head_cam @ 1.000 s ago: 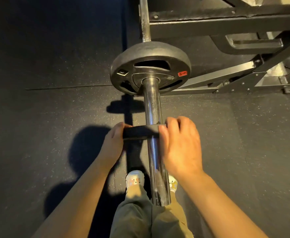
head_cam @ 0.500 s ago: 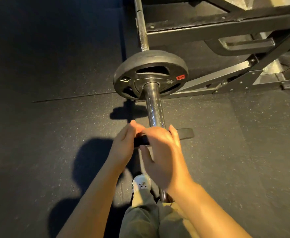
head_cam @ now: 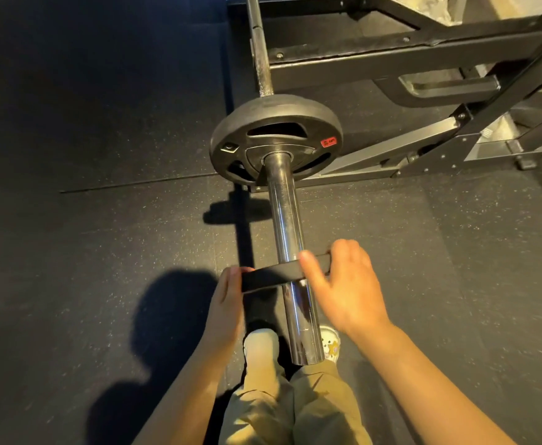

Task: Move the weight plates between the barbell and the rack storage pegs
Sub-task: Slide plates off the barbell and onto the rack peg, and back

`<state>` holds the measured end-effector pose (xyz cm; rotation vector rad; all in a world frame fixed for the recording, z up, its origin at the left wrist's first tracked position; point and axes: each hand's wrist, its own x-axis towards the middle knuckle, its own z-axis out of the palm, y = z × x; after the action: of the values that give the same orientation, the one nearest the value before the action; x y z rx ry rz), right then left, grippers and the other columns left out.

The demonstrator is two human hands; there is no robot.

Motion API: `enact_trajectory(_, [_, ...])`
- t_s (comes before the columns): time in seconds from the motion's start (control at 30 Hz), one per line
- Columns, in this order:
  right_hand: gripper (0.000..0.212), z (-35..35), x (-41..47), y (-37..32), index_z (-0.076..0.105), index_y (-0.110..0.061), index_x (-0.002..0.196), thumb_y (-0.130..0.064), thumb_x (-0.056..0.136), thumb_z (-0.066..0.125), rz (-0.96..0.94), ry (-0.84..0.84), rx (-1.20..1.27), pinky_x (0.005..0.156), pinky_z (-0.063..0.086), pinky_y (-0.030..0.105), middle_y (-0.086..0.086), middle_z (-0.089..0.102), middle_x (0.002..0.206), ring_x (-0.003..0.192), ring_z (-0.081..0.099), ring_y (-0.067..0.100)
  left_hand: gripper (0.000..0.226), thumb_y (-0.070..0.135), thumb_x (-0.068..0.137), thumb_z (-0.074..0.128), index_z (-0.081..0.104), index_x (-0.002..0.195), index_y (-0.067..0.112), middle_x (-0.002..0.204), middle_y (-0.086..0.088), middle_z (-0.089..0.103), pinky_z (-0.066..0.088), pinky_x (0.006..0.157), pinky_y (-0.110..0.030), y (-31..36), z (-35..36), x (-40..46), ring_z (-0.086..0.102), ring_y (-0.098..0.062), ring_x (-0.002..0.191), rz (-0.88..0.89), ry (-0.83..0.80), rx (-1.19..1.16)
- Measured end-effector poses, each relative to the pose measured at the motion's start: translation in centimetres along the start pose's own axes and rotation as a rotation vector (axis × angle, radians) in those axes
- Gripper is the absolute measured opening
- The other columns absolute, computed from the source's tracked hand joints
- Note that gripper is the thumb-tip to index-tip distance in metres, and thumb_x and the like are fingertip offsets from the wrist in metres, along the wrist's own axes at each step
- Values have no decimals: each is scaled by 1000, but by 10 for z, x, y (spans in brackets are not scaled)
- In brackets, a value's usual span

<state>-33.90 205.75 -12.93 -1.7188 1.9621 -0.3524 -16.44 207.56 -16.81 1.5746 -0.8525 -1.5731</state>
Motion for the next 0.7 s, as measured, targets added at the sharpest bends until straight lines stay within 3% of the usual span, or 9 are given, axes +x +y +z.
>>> enact_trajectory(0.1, [67,3,-11,-3,36,-19,82,-85,76,26,-185,-19,-181,95,40,44,-3,38,87,89,43,24,36,26,104,25,54,106,6,94,-13,60,49,65,-10,-8,1,-10,65,-4,77,-90,8,-70])
enact_trajectory(0.2, [73,3,-12,-1,47,-15,89,-84,74,30,-175,-24,-165,98,39,54,-2,40,90,92,44,25,36,34,103,30,55,107,8,96,-14,61,49,66,-13,4,9,-11,65,-6,79,-97,58,-39])
enact_trajectory(0.3, [78,4,-16,7,51,-16,107,-82,77,22,-141,-81,-45,104,33,50,-4,40,102,103,37,20,15,38,97,47,56,100,26,111,-8,59,47,94,-34,19,24,-3,59,-18,105,-75,156,51])
enact_trajectory(0.33, [74,3,-16,11,50,-18,111,-78,79,20,-120,-110,38,106,31,46,-6,39,106,106,35,17,7,34,96,51,56,98,30,114,-6,58,46,97,-39,22,30,0,57,-19,107,-85,166,55])
enact_trajectory(0.4, [60,1,-16,23,50,-23,115,-68,85,23,-83,-147,205,106,30,37,-10,40,110,111,34,12,8,26,92,55,58,94,33,114,-3,57,49,91,-36,26,43,3,57,-16,103,-85,242,33])
enact_trajectory(0.5, [37,-3,-6,42,48,-28,117,-54,94,36,9,-221,380,101,29,25,-12,42,118,120,37,9,10,20,91,57,60,100,19,115,-7,56,48,72,-20,27,47,9,56,-12,92,-52,345,-97])
enact_trajectory(0.57, [42,1,-11,55,44,-34,116,-64,87,39,125,-277,464,96,29,24,-13,41,122,122,39,11,13,15,90,57,60,102,14,114,-11,56,46,72,-23,17,45,4,55,-15,89,-61,349,-144])
enact_trajectory(0.7, [67,6,-10,53,42,-33,118,-81,72,33,105,-237,442,98,33,28,-14,37,121,121,38,11,18,5,92,47,58,85,17,96,-2,57,49,60,-18,14,39,1,53,-12,79,-63,300,-320])
